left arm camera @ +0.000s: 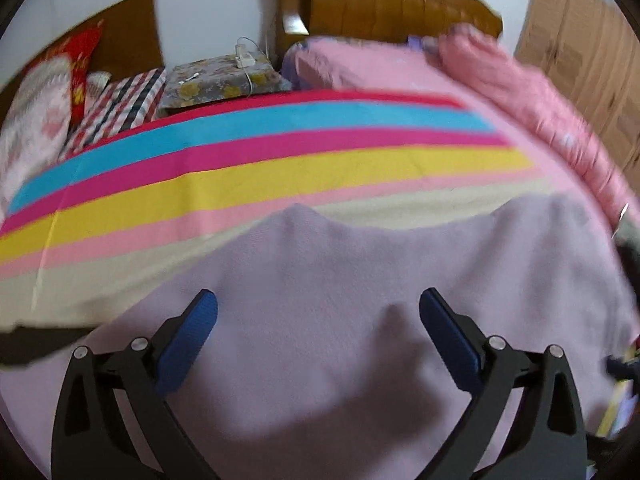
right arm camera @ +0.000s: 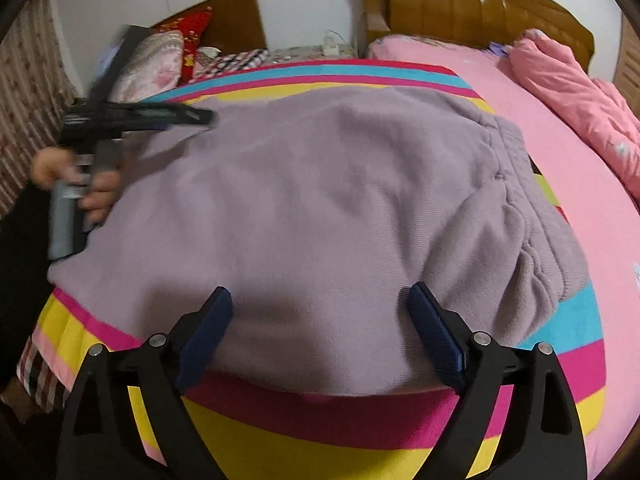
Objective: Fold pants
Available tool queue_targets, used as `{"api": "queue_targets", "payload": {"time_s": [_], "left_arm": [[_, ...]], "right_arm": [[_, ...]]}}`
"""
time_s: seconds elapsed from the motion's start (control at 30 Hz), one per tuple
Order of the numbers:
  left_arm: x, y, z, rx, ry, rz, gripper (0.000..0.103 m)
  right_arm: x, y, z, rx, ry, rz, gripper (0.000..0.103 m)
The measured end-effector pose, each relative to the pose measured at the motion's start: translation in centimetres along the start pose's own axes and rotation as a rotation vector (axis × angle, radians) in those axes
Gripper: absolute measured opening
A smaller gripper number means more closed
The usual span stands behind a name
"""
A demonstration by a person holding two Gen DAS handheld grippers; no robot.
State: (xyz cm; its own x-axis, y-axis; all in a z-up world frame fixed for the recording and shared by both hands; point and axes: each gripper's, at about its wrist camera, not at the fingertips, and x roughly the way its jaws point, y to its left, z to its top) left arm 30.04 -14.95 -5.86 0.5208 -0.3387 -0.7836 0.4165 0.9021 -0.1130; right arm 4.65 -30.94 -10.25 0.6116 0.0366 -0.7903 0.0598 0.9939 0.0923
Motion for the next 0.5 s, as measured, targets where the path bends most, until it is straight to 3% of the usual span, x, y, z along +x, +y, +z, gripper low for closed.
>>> {"api": "queue_targets", "payload": {"time_s": [0.1, 0.17, 0.2, 0.33, 0.4, 0.5], "left_arm": [[-7.8, 3.3, -1.1, -0.119, -0.195, -0.091, 0.101], [-12.1, 6.3, -3.1, -0.173, -0.304, -0.084, 0.101], [-14.1, 8.6, -4.5, -0.208, -0.342, -0.030, 0.101], [-18.9, 16.8, -9.5, -0.324, -0.367, 0.212, 0.101], [-21.6, 22.0, -12.9, -0.445, -0.385, 0.336, 0.101], [-24.7, 28.8, -17.7, -0.656, -0.398, 0.455, 0.101]], "right_arm": [[-1.2, 1.1, 0.9, 0.053, -0.021, -0.091, 0.087], [-2.7, 3.4, 1.8, 0.024, -0.094, -0.064, 0.087], [-3.2, 4.6, 2.2, -0.002, -0.124, -0.048, 0.087], [-3.9, 12.8, 4.6, -0.197, -0.216, 0.094, 0.087], [-3.1, 18.9, 6.2, -0.330, -0.238, 0.214, 0.087], [-1.2, 27.6, 8.2, -0.482, -0.221, 0.352, 0.079]]}}
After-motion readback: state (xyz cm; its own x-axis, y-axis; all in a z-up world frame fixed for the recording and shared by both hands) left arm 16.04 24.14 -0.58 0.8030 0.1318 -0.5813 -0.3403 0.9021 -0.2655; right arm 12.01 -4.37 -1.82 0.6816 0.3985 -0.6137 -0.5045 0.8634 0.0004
